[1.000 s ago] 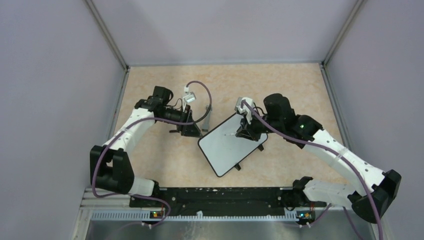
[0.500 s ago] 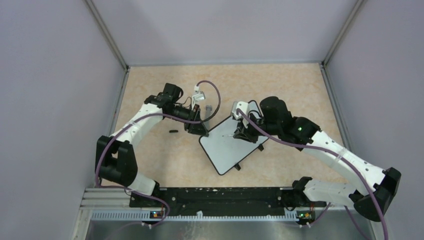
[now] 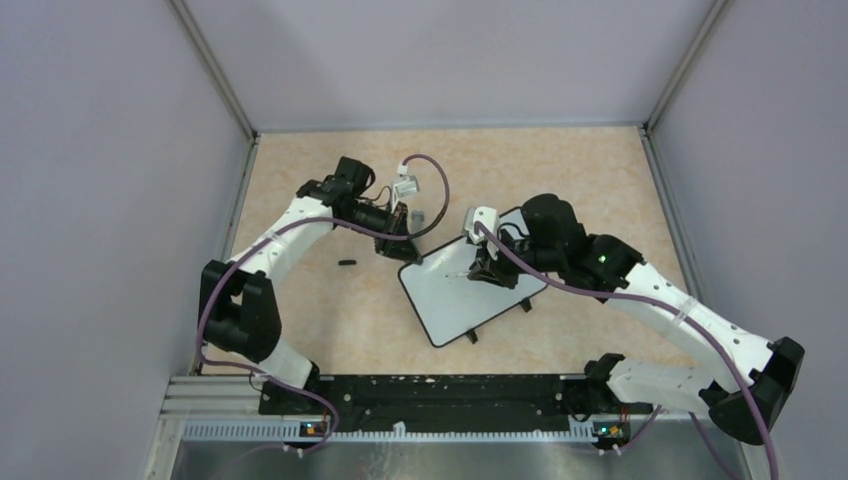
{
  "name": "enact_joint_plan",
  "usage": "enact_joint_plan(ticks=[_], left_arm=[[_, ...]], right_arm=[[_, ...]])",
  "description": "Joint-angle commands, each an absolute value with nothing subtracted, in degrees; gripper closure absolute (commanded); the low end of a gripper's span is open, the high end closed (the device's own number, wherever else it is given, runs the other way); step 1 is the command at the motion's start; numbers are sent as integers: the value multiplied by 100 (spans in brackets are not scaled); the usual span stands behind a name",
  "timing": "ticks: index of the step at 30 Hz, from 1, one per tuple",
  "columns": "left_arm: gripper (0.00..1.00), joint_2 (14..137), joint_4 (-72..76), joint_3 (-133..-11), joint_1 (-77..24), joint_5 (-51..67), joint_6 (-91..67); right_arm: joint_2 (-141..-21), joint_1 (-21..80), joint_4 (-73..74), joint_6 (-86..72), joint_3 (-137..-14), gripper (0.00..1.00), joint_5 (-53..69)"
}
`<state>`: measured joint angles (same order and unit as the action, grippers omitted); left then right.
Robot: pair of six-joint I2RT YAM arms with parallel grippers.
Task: Write a sentence on the whiteboard
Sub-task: Move the whiteboard to the center of the board.
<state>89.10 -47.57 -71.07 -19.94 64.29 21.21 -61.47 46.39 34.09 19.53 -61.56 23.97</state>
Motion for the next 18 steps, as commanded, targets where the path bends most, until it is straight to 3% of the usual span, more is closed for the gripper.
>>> enact_joint_plan(ticks=[1,7,12,18], left_arm=[[90,9132,-4858,-7493,-2030,6455,2481],[93,9471,-5166,-7857,-2117,6427,2663],[76,9381,-4848,-7718,-2189,6566,2095],[68,8780,-4296,-7291,-1939,6585,1498]], right_arm=[[-6004,4685,3412,2133,-6266,100,2540],[-6007,4692,3439,2176,-6275,100,2516],[-6021,4698,3312,2076,-6220,100,2322],[-6095,4814,3067,1906,-6223,100,2101]])
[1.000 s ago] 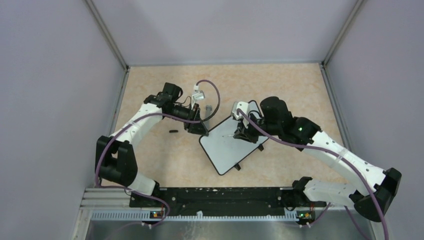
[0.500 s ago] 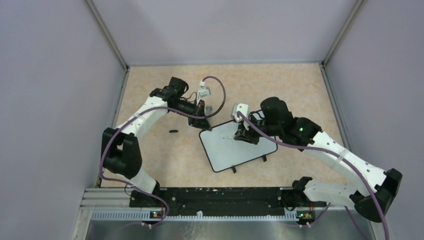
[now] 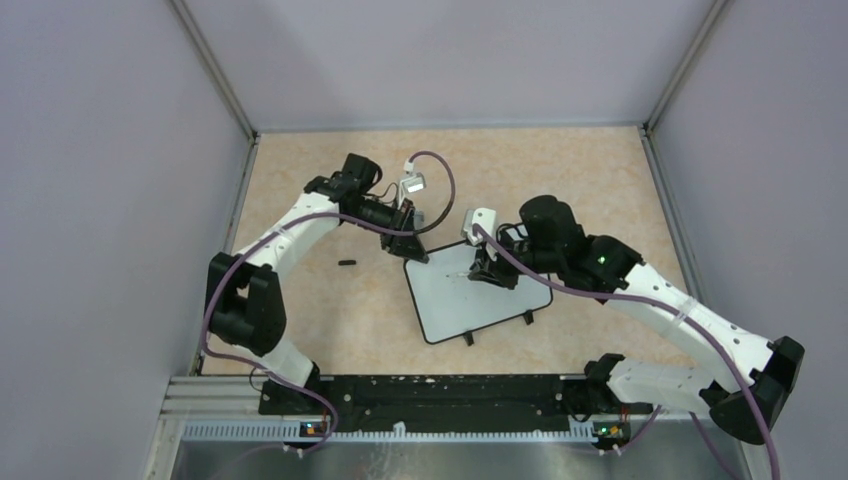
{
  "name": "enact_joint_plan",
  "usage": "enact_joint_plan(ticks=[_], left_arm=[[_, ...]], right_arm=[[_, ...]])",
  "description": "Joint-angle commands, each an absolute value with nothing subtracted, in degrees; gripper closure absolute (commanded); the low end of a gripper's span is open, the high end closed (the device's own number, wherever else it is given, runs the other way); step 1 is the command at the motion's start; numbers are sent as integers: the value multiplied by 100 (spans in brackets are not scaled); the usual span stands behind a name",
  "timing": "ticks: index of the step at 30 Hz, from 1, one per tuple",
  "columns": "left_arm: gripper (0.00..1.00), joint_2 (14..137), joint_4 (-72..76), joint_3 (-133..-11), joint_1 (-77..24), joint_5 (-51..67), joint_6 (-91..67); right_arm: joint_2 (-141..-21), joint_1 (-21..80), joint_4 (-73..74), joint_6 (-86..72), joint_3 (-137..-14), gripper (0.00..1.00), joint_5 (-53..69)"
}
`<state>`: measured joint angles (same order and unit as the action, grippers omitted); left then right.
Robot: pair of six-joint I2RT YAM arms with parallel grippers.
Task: Write a sentence on the whiteboard
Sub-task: Hold the whiteboard on the whiteboard stand.
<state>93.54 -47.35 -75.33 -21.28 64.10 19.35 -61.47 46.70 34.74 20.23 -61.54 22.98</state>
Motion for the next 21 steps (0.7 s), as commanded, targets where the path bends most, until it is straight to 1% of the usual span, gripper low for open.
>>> enact_joint_plan(ticks=[1,6,9,18,21], left_arm=[[68,8671,-4216,-7208,-1888,6551,1439],[68,8382,-4243,-6942,-1610,6590,1373],[69,8238,-4003,-6721,-1591,6564,1232],[69,8201,-3789,-6528,-1591,6739,1169],[72,8208,-3728,-6489,-1589,6763,1143]], right_arm=[[-6136,4870,3034,1900,-6249,100,2012],[-6360,5235,2811,1956,-6380,100,1408],[-6435,5423,2623,2020,-6379,100,1125],[-6597,5618,2381,2029,-6449,100,1065],[-6679,5748,2359,2086,-6478,100,931]])
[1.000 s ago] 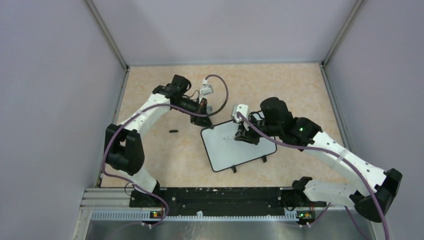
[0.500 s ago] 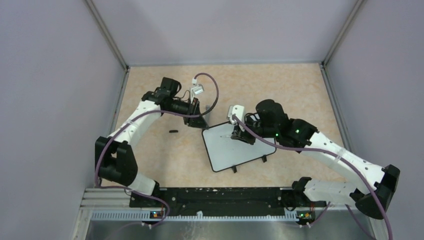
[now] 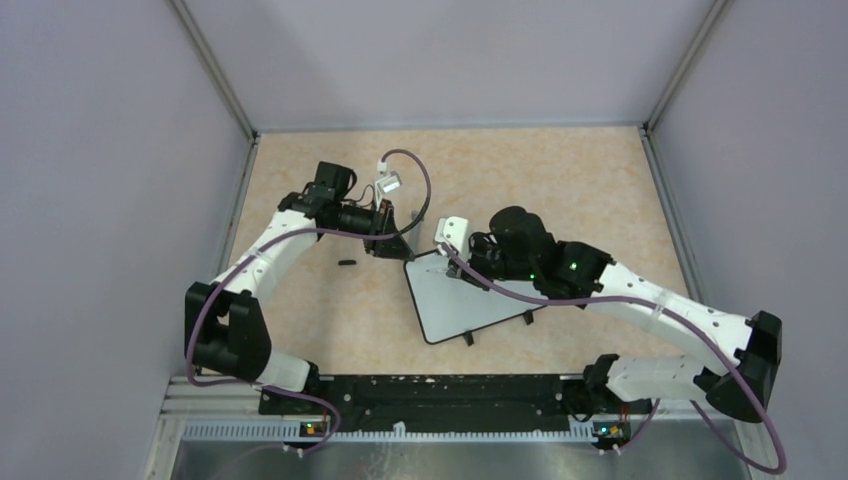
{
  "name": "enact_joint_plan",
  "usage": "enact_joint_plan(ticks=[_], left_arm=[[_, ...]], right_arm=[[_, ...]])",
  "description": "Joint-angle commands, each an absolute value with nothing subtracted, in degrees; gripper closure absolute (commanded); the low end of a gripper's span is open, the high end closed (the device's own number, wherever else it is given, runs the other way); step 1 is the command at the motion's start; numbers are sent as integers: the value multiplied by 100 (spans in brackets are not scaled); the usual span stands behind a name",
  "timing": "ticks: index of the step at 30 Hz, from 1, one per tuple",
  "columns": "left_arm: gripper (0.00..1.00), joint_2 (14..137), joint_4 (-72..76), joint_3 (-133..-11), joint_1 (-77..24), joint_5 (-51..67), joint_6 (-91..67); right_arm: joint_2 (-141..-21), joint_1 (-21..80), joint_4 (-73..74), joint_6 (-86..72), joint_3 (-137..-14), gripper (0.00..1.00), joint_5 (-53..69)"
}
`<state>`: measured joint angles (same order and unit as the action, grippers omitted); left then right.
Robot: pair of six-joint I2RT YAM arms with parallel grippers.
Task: Write a sentence on the whiteboard
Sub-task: Hold the whiteboard on the whiteboard stand, then write a sentence on the whiteboard.
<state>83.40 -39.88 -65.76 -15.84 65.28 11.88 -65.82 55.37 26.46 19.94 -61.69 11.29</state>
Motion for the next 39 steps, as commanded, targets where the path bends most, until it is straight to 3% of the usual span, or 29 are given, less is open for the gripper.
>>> enact_joint_plan(ticks=[1,11,19,39], left_arm=[[73,8209,-3694,-6478,-1594,6771,1110],[92,8279,-3639,-6450,-1597,6794,1055],[100,8268,-3605,-6401,-1600,6727,1030],[100,8275,-3533,-6385,-1600,6808,963]], right_arm=[[-6687,5785,2355,2091,-6500,100,914],[-6908,6052,2337,2032,-6652,100,539],[-6959,6110,2370,2020,-6668,100,364],[-7126,6122,2300,2055,-6678,100,18]])
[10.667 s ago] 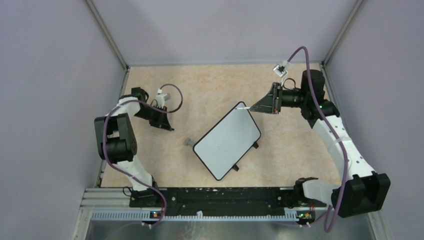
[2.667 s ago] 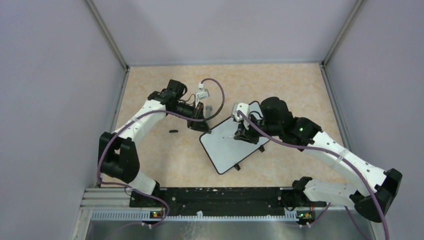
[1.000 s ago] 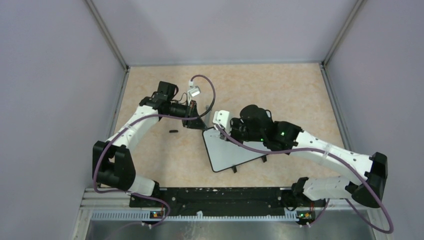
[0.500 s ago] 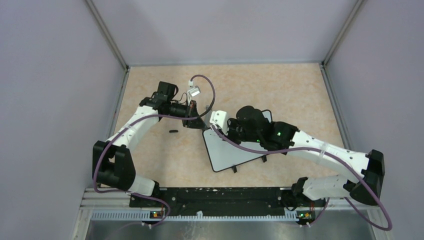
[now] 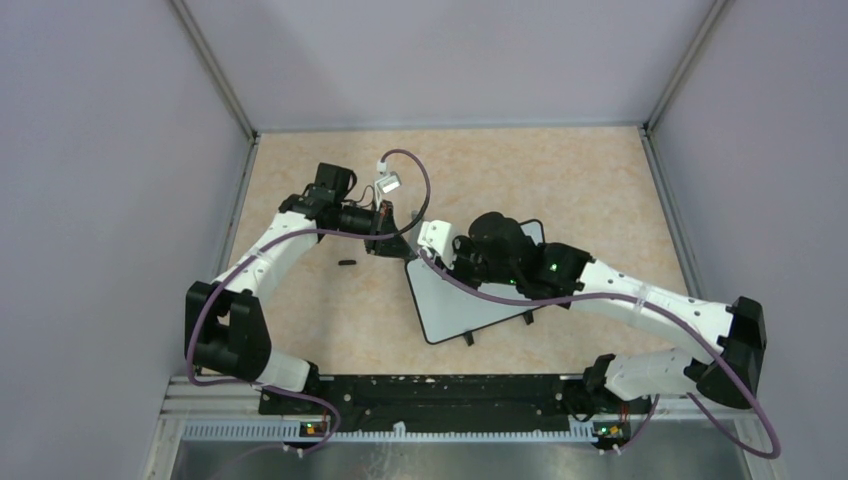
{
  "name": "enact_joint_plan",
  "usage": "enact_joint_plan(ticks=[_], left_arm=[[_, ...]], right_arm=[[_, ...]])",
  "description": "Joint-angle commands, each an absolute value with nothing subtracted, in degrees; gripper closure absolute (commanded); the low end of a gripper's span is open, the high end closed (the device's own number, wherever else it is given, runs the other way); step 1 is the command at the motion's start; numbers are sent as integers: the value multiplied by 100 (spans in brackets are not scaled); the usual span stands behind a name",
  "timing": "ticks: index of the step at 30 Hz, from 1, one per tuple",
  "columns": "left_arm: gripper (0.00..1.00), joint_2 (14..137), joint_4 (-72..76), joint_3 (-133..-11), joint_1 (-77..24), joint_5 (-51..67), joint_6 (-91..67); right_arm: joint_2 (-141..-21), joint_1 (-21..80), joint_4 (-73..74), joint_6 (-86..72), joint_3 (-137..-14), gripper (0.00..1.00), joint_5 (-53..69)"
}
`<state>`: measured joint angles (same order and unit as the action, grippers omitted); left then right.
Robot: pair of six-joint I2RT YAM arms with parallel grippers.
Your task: Write a sentence on the whiteboard
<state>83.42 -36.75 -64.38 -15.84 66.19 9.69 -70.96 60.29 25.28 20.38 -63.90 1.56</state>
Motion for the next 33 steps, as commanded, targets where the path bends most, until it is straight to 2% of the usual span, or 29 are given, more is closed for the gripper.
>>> enact_joint_plan(ticks=[1,33], left_arm=[[100,8279,-3533,-6389,-1600,6807,962],[100,8204,-3507,-6352,-1600,6772,1002]], right_arm=[[-7135,6122,2287,2056,-6679,100,18],[-7567,6284,2294,2152,-6793,100,-26]])
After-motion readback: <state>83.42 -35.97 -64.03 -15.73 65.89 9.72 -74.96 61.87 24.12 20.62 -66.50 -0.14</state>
